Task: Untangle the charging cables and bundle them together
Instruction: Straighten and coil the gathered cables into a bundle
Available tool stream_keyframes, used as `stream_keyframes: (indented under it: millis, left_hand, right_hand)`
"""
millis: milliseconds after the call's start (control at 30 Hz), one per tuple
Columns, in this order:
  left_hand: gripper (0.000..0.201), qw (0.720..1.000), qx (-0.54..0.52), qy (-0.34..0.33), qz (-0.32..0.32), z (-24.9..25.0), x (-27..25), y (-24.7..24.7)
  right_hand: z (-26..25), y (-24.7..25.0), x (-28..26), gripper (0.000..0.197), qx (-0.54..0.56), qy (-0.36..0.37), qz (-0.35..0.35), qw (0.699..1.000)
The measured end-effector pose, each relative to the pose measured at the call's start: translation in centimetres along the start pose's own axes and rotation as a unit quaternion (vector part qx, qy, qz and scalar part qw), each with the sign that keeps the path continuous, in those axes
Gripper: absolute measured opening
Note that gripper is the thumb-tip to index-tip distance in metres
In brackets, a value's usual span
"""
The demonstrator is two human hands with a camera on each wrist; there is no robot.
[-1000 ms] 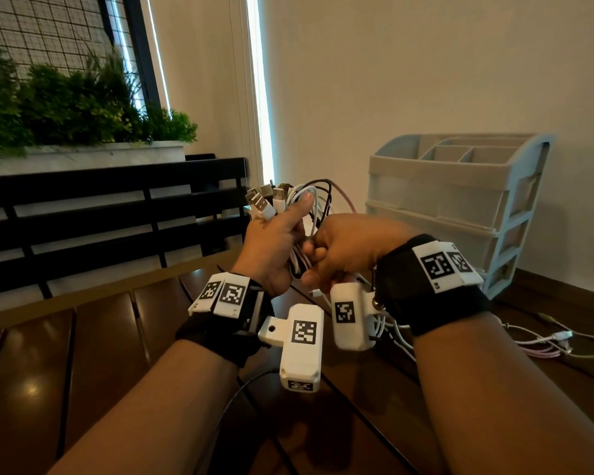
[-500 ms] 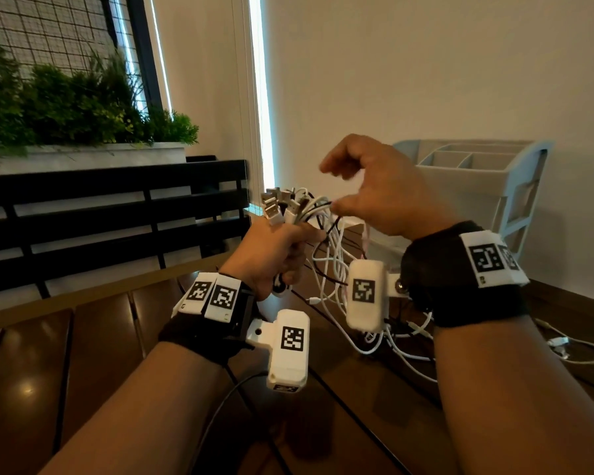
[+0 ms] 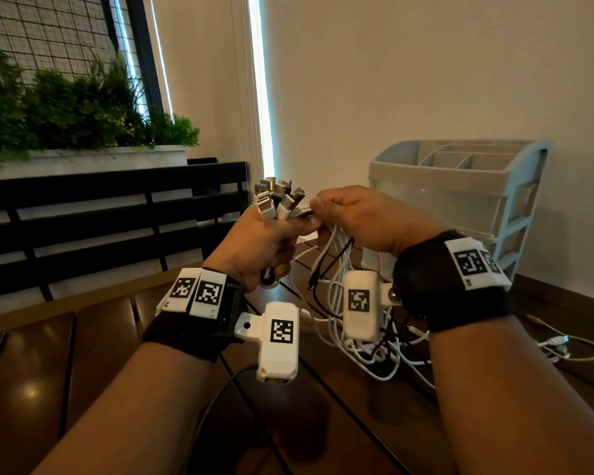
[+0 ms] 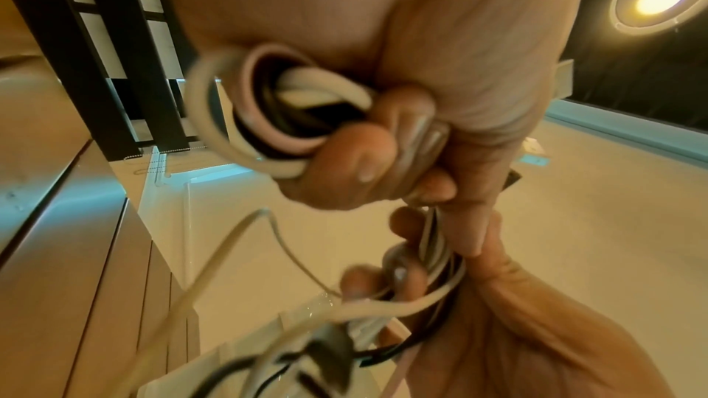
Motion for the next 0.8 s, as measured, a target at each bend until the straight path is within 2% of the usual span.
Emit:
stream_keyframes:
  millis: [133, 267, 433, 500, 700, 733, 800]
  left_hand:
    - [0.012, 1.0, -0.014, -0.003, 0.004, 0.4, 0.0, -0.3]
    - [0.013, 0.999, -0.008, 0.004, 0.039, 0.8, 0.1, 0.3]
    - [0.015, 0.994, 0.024, 0.024, 0.105, 0.4, 0.5, 0.9]
    - [0.016, 0.992, 0.048, 0.028, 0.113, 0.2, 0.5, 0.9]
    - [0.016, 0.992, 0.048, 0.039, 0.112, 0.3, 0.2, 0.5]
    - [0.015, 0.992, 0.049, 0.036, 0.108, 0.3, 0.1, 0.4]
    - [0.011, 0.995, 0.046, 0.025, 0.089, 0.7, 0.1, 0.2]
  right_hand:
    - [-0.3, 0.2, 0.1, 0.036, 0.008, 0.003, 0.028, 1.0]
    - [-1.0, 1.2, -0.2, 0.023, -0.02, -0.006, 0.063, 0.998]
    - [-3.1, 5.5, -2.5, 0.022, -0.034, 0.021, 0.195, 0.98]
    - [-3.6, 6.7, -3.2, 0.018, -0.041, 0.016, 0.218, 0.975]
    - [-2.6, 6.5, -2.2, 0.023, -0.064, -0.085, 0.16, 0.981]
    - [-2.4, 6.2, -1.8, 0.03, -0.092, -0.096, 0.137, 0.982]
    - [-1.8, 4.8, -1.0, 0.065, -0.185, -0.115, 0.039, 0.975]
Point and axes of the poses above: each hand's wrist, its own x-axis towards the middle knuckle, its own y-axis out of the back of the hand, z = x × y, the point moved 5 cm from there along x, towards the middle knuckle, and after that the axes turned 15 degrees about x, right-handed, at the moved point
